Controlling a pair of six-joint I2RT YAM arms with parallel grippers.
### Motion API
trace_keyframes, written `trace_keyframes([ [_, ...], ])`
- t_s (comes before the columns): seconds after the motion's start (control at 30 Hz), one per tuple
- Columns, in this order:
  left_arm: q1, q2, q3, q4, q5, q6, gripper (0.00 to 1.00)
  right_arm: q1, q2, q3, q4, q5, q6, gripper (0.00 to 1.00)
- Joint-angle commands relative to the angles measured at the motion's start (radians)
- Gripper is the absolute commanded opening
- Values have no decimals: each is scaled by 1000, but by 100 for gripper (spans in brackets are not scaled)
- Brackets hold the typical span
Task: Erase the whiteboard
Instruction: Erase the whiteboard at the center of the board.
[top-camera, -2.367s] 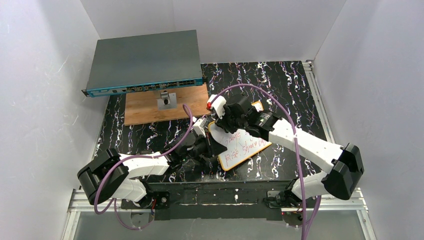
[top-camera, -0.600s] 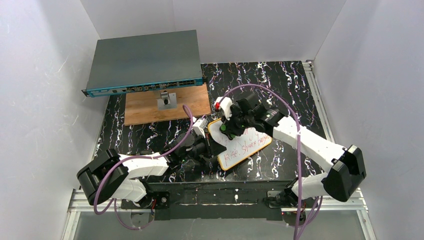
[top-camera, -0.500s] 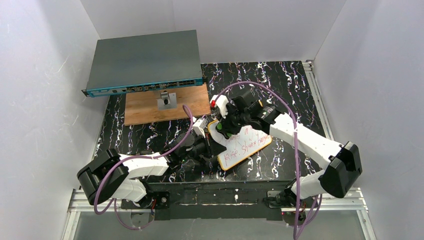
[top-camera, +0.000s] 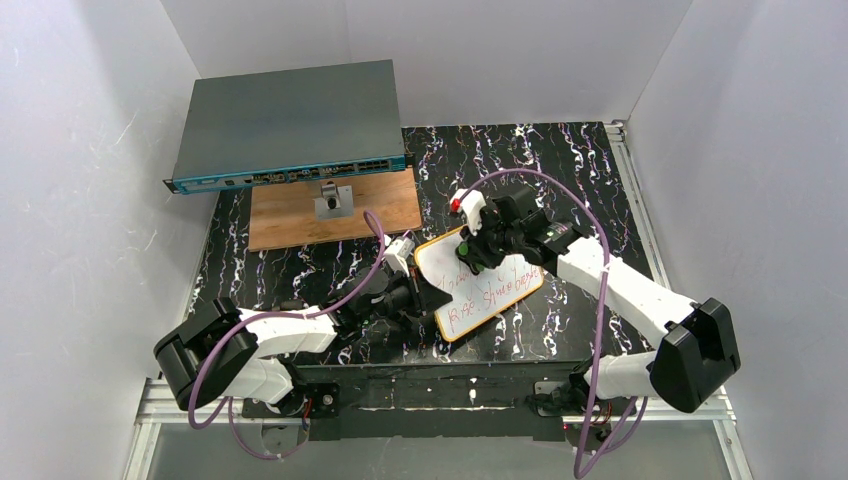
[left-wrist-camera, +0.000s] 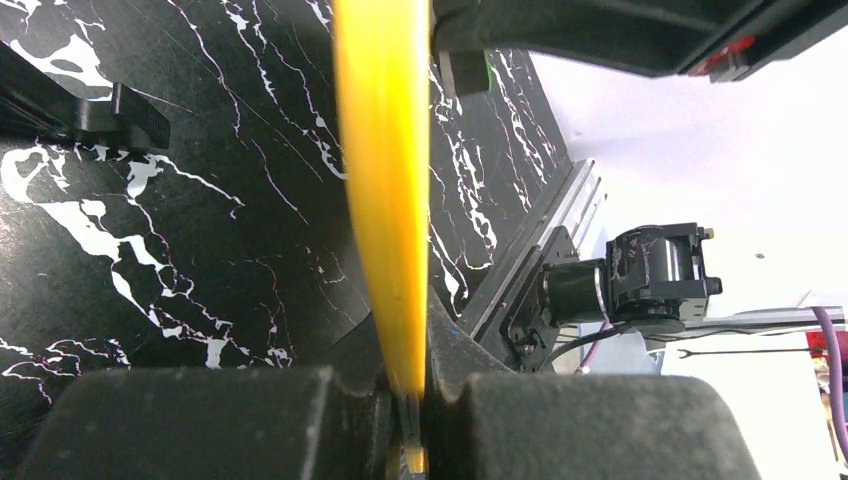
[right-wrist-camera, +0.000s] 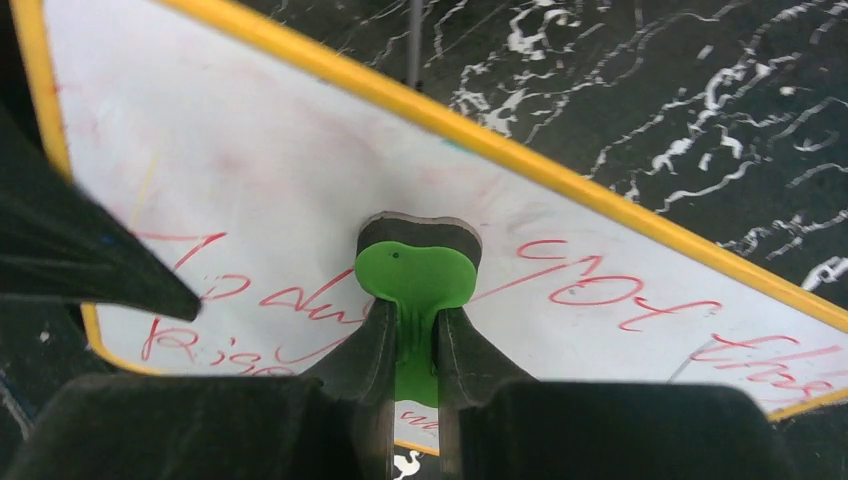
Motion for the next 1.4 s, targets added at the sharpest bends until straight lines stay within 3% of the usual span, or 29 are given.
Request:
trace_keyframes([
  [0.0,-25,-46,-2,104,96,89,0,26,-5,-32,-29,-161,-81,1],
  [0.1,-25,-37,2,107,98,86,0,54,4,-2,-35,-206,-80,1],
  [0.17,-25,-35,5,105,98,80,0,52,23,29,-19,-147,-40,1],
  [0.33,-25,-33,-3,114,91,74,0,-61,72,119,5,-20,64,1],
  [0.5,-25,-31,6,111,96,78,0,-97,64,61,14,-9,15,1],
  [0.73,-25,-59,-9,102,87,78,0,-81,-5,-36,-63,-274,-154,1],
  [0.87,-25,-49,-5,101,90,80,0,-31,-13,-15,-58,-315,-141,1],
  [1.13,-25,-44,7,87,97,83,0,-27,57,85,34,-83,25,1],
  [1.37,-25,-48,2,91,96,85,0,-84,52,44,48,3,-2,1],
])
